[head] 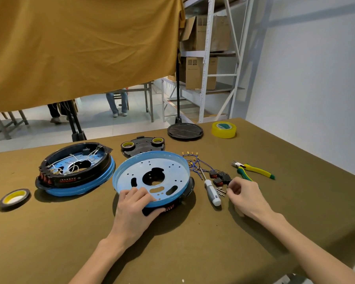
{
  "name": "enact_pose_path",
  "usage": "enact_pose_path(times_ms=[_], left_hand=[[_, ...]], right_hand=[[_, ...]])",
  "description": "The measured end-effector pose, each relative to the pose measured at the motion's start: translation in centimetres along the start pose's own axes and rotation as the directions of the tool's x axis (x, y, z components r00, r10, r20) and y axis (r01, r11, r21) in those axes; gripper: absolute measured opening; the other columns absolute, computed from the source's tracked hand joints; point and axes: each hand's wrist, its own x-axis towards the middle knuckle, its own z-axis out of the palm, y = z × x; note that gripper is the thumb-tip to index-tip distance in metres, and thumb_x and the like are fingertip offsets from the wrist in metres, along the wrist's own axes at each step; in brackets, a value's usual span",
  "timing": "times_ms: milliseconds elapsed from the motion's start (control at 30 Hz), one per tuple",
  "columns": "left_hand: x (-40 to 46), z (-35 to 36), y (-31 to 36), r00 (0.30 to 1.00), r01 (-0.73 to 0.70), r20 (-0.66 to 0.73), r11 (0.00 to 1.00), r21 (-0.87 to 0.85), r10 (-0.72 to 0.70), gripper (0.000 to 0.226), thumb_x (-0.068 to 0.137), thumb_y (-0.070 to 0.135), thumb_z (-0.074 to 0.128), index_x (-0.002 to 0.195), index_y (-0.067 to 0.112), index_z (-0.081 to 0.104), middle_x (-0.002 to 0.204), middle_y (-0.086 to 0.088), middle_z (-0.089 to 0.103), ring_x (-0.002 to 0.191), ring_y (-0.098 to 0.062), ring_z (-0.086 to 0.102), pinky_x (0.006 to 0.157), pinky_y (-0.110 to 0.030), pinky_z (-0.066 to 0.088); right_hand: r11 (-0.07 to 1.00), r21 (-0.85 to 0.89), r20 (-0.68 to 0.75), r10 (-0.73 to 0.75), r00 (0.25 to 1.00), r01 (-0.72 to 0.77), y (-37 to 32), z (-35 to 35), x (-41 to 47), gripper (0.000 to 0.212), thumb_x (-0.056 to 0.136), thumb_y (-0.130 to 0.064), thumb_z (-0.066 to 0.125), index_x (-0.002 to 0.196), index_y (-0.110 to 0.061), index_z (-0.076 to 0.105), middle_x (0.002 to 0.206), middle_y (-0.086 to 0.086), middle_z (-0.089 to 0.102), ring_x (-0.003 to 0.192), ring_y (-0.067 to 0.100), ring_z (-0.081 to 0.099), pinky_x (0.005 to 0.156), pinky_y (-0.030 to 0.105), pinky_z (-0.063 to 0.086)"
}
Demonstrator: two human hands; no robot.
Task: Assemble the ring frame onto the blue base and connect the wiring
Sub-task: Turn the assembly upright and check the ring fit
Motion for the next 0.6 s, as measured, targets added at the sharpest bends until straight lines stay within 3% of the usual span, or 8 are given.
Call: enact_pose_path(times_ms=[67,133,200,267,333,400,467,600], left_hand=[[0.6,-0.4,0.4,0.999,0.015,-0.044,0.999,-0.034,-0.017,0.034,0.080,0.054,0.072,0.085,0.021,0.070,0.091,0.008,0.066,0.085,-0.013,0.058,0.079,-0.031,0.041],[1.6,-1.2,0.7,0.995,0.039,-0.088,0.996,-0.084,-0.046,0.035,0.084,0.055,0.075,0.086,0.021,0.068,0.088,0.011,0.063,0.082,-0.010,0.055,0.075,-0.027,0.040],[2.9,-2.2,1.4,0.988,0.086,-0.115,0.985,-0.150,-0.104,0.037,0.084,0.058,0.072,0.088,0.022,0.068,0.087,0.014,0.061,0.081,-0.006,0.054,0.073,-0.026,0.044],[4.2,-3.3,2.4,0.973,0.165,-0.121,0.957,-0.238,-0.198,0.040,0.082,0.062,0.069,0.092,0.024,0.068,0.086,0.015,0.061,0.080,-0.004,0.056,0.068,-0.030,0.051],[5.2,-4.2,3.2,0.941,0.265,-0.116,0.905,-0.332,-0.318,0.040,0.082,0.065,0.072,0.093,0.027,0.067,0.087,0.015,0.062,0.082,-0.006,0.061,0.065,-0.034,0.055],[6.0,-5.1,3.8,0.901,0.354,-0.077,0.824,-0.442,-0.428,0.038,0.079,0.063,0.075,0.097,0.030,0.068,0.089,0.015,0.067,0.088,-0.006,0.065,0.067,-0.035,0.059],[6.6,-6.1,4.3,0.872,0.403,-0.011,0.731,-0.551,-0.489,0.038,0.075,0.059,0.077,0.102,0.033,0.070,0.092,0.016,0.072,0.093,-0.006,0.069,0.068,-0.032,0.062],[8.3,-8.9,4.3,0.824,0.446,0.086,0.550,-0.706,-0.559,0.033,0.078,0.055,0.076,0.093,0.025,0.078,0.087,0.004,0.078,0.081,-0.018,0.075,0.064,-0.027,0.060]], right_hand=[[0.990,0.140,-0.113,-0.006,0.994,0.022,-1.5,0.2,-0.1,0.017,0.097,-0.018,0.061,0.085,-0.029,0.057,0.074,-0.006,0.066,0.069,0.011,0.061,0.059,0.024,0.049],[0.970,0.237,-0.124,-0.017,0.992,0.046,-3.6,0.5,0.2,0.018,0.104,-0.023,0.050,0.089,-0.033,0.048,0.075,-0.002,0.068,0.065,0.015,0.062,0.059,0.038,0.051],[0.947,0.320,-0.043,-0.017,0.999,0.029,-5.9,1.1,0.7,0.018,0.109,-0.027,0.038,0.092,-0.034,0.042,0.080,0.000,0.068,0.063,0.010,0.063,0.056,0.038,0.052],[0.881,0.466,0.082,0.044,0.996,-0.077,-8.4,2.1,1.3,0.017,0.110,-0.027,0.031,0.097,-0.026,0.042,0.092,0.005,0.069,0.067,0.007,0.065,0.061,0.036,0.056],[0.690,0.671,0.246,0.139,0.959,-0.272,-11.2,3.0,2.0,0.018,0.111,-0.022,0.028,0.107,-0.014,0.043,0.100,0.018,0.070,0.077,0.021,0.074,0.071,0.043,0.062],[0.396,0.818,0.382,0.168,0.909,-0.417,-14.1,3.0,2.3,0.023,0.110,-0.019,0.027,0.113,-0.006,0.046,0.092,0.023,0.075,0.078,0.035,0.076,0.068,0.044,0.063],[0.196,0.888,0.395,0.135,0.909,-0.416,-16.4,2.1,2.2,0.029,0.109,-0.019,0.028,0.110,-0.003,0.053,0.082,0.020,0.076,0.072,0.035,0.075,0.062,0.040,0.062],[0.002,0.944,0.330,0.047,0.943,-0.330,-19.5,-0.4,2.4,0.038,0.107,-0.016,0.029,0.098,0.006,0.059,0.078,0.025,0.072,0.063,0.033,0.071,0.059,0.036,0.061]])
